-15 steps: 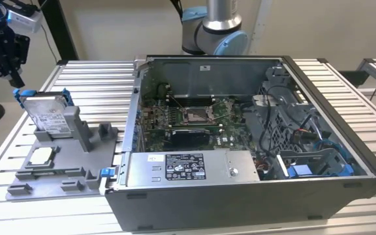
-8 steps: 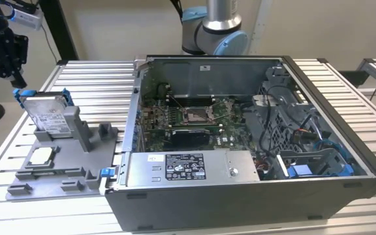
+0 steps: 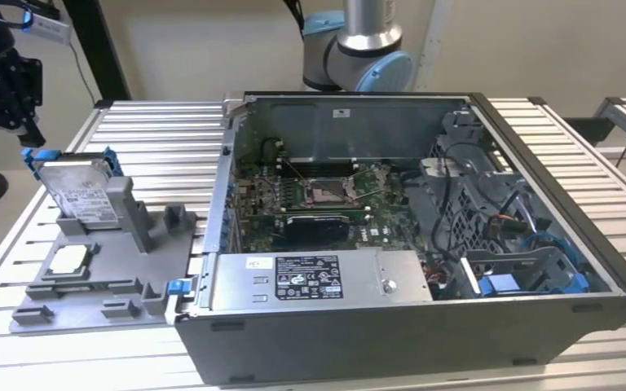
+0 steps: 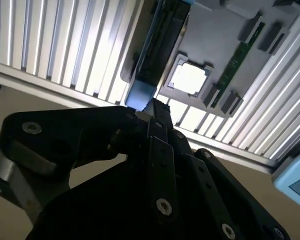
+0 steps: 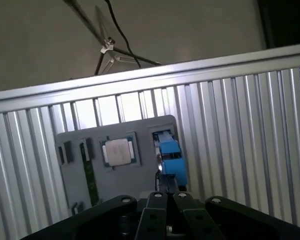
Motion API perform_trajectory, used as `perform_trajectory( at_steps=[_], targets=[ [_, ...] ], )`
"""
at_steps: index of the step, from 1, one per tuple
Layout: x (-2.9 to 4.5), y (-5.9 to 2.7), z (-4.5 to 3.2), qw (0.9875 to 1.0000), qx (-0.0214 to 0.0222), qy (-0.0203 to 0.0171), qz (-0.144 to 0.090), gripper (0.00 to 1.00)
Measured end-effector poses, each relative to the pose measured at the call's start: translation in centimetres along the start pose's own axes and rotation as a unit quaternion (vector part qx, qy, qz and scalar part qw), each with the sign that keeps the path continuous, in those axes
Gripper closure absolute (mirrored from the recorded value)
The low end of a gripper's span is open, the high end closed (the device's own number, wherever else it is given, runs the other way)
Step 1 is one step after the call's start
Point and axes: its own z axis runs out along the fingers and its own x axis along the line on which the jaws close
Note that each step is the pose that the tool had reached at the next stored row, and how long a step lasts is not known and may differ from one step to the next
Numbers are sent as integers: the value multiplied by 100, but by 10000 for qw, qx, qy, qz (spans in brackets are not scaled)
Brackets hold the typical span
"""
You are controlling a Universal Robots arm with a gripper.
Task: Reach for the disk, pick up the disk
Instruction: 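Pick up the disk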
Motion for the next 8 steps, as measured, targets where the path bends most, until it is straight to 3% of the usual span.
perform_trajectory(
  at_steps=[2,8],
  targets=[
    [0,0,1,9999,-1,0,-153,100],
    [0,-1,1,9999,-2,-3,-171,100]
  ],
)
